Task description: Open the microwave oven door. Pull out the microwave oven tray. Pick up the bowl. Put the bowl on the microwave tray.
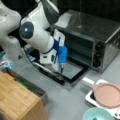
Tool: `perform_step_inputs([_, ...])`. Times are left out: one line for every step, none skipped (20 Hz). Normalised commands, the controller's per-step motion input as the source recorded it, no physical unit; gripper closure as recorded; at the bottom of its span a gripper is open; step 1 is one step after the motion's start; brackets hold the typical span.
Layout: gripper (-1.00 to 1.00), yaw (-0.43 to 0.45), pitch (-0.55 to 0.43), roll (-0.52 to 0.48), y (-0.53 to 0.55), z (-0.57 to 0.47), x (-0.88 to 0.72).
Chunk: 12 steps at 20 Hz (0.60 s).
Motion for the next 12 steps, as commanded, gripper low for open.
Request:
perform_step_inputs([-1.00,0.298,-0.166,-0.320,0.04,-0.07,-0.03])
perform_step_inputs([-1.00,0.315,-0.138,-0.363,0.06,-0.02,-0.05])
perform_step_inputs([-1.00,0.313,-0.118,-0.347,0.10,0.02,-0.06])
perform_step_inputs([-1.00,0.273,-0.097,-0.224,0.14,0.05,-0.07])
perform_step_inputs([-1.00,0.251,-0.089,-0.171,0.18,0.06,-0.08])
perform_step_inputs([-1.00,0.222,-0.082,-0.138,0.21,0.07,-0.08])
perform_step_inputs([-1.00,0.193,-0.082,-0.106,0.23,0.06,-0.07])
perform_step_inputs([-1.00,0.170,-0.076,-0.085,0.26,0.05,-0.07])
perform_step_inputs([-1.00,0.161,-0.070,-0.060,0.26,0.03,-0.07])
perform_step_inputs([-1.00,0.148,-0.065,-0.050,0.25,0.02,-0.07])
perform_step_inputs([-1.00,0.133,-0.061,-0.046,0.23,0.01,-0.06])
perform_step_inputs([-1.00,0.117,-0.059,-0.040,0.20,0.00,-0.06])
